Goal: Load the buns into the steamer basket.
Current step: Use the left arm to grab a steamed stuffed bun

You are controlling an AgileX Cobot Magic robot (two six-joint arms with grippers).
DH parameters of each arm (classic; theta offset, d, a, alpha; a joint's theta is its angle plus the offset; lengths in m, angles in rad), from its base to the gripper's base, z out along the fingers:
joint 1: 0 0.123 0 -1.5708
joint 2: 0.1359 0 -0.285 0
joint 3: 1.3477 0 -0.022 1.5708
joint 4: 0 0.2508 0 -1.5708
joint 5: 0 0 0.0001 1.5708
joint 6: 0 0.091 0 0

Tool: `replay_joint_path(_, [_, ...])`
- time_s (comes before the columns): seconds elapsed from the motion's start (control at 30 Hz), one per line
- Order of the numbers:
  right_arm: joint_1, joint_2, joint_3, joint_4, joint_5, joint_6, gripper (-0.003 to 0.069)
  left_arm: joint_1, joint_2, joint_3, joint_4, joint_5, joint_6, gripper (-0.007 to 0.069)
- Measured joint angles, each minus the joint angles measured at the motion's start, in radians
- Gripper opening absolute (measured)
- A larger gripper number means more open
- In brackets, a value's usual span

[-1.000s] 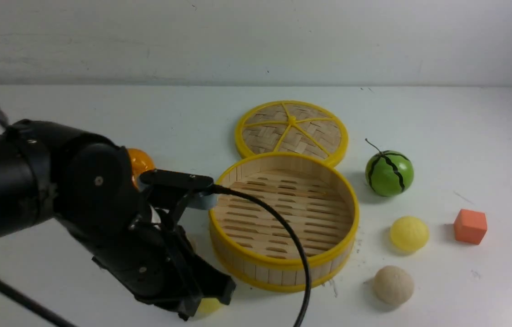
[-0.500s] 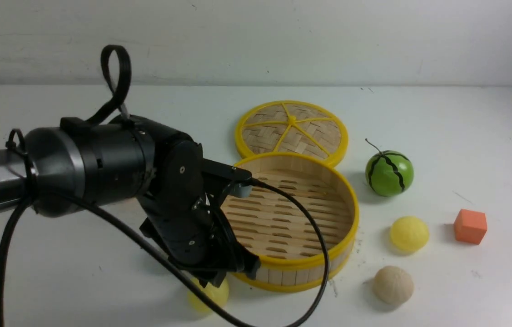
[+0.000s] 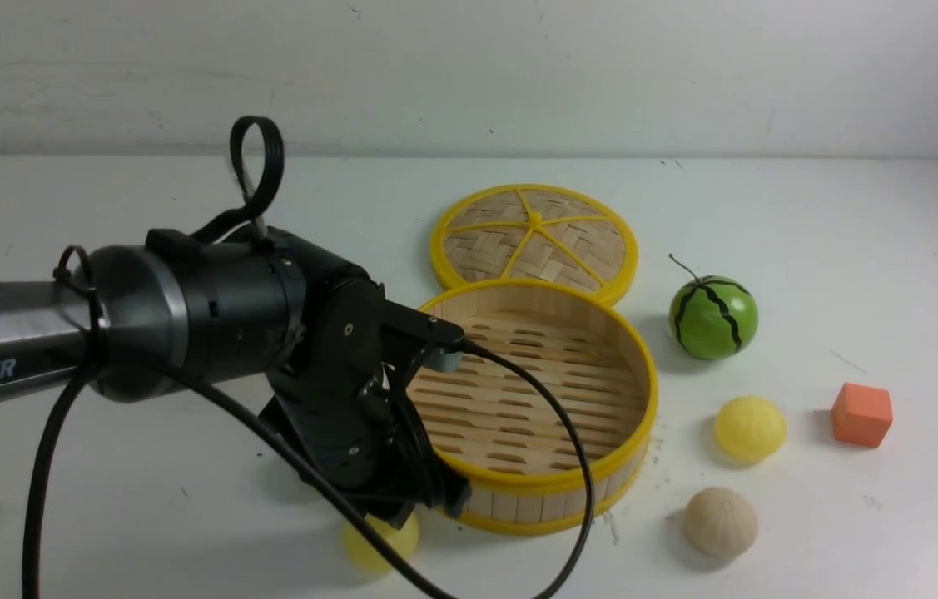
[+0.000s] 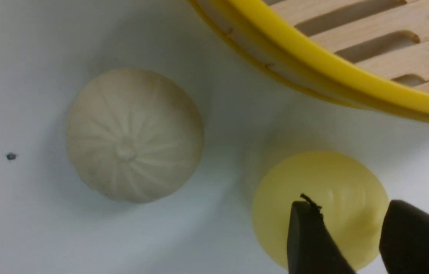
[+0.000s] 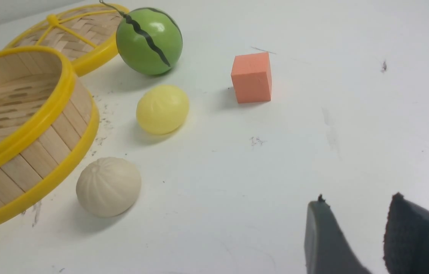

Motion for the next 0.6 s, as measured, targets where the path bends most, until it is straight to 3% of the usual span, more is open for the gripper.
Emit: replay_joint_path(0.6, [0.000, 0.000, 0.000, 0.000, 0.000, 0.000, 0.0241, 0.000, -0.047, 0.000, -0.021, 0.048, 0.000, 0.0269])
